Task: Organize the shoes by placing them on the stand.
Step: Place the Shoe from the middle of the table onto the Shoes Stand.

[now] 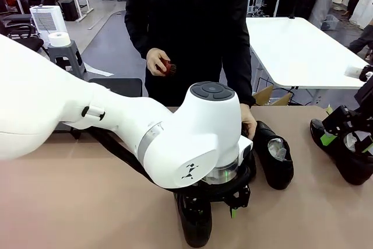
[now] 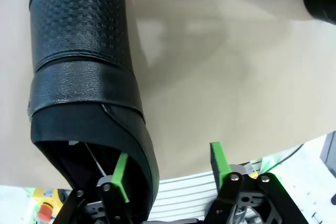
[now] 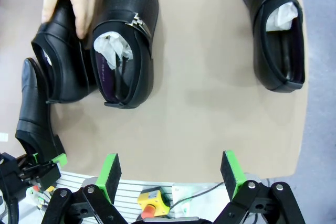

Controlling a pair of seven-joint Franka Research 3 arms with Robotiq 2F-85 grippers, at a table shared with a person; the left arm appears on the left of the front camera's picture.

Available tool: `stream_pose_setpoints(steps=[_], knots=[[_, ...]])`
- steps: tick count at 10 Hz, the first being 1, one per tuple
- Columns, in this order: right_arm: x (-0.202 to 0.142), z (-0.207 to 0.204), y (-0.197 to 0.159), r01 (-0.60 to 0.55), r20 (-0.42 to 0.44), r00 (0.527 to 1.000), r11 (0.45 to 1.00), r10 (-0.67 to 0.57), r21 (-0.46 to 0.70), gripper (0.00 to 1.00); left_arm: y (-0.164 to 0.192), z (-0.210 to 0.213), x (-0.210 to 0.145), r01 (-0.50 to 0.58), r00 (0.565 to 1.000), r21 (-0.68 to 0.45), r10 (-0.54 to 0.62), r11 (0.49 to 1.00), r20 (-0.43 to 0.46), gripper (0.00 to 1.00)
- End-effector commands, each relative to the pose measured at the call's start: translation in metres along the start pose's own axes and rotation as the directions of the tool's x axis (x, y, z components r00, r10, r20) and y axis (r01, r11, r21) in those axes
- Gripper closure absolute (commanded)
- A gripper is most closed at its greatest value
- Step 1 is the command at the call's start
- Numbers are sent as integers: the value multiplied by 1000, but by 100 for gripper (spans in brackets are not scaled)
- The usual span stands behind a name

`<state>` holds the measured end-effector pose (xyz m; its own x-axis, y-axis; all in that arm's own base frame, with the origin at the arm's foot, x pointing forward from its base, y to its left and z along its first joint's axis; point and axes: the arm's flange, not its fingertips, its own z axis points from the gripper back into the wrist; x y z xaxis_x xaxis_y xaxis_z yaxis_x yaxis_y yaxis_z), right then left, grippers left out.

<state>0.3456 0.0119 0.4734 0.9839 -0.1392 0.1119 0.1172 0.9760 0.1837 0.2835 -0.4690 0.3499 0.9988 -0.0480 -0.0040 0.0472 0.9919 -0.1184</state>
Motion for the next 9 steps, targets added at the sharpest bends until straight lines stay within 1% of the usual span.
stream_pose_setpoints(steps=[1, 3, 9], knots=[[0, 1, -1, -3, 5, 1000, 1000, 3, -3, 0, -10, -4, 2, -20, 1000, 36, 19, 999, 22, 63], [0, 1, -1, -3, 5, 1000, 1000, 3, -3, 0, -9, -8, 3, -33, 999, 41, 33, 999, 16, 100], [0, 1, -1, -3, 5, 1000, 1000, 3, -3, 0, -3, -9, 4, -48, 999, 51, 47, 998, 12, 100]])
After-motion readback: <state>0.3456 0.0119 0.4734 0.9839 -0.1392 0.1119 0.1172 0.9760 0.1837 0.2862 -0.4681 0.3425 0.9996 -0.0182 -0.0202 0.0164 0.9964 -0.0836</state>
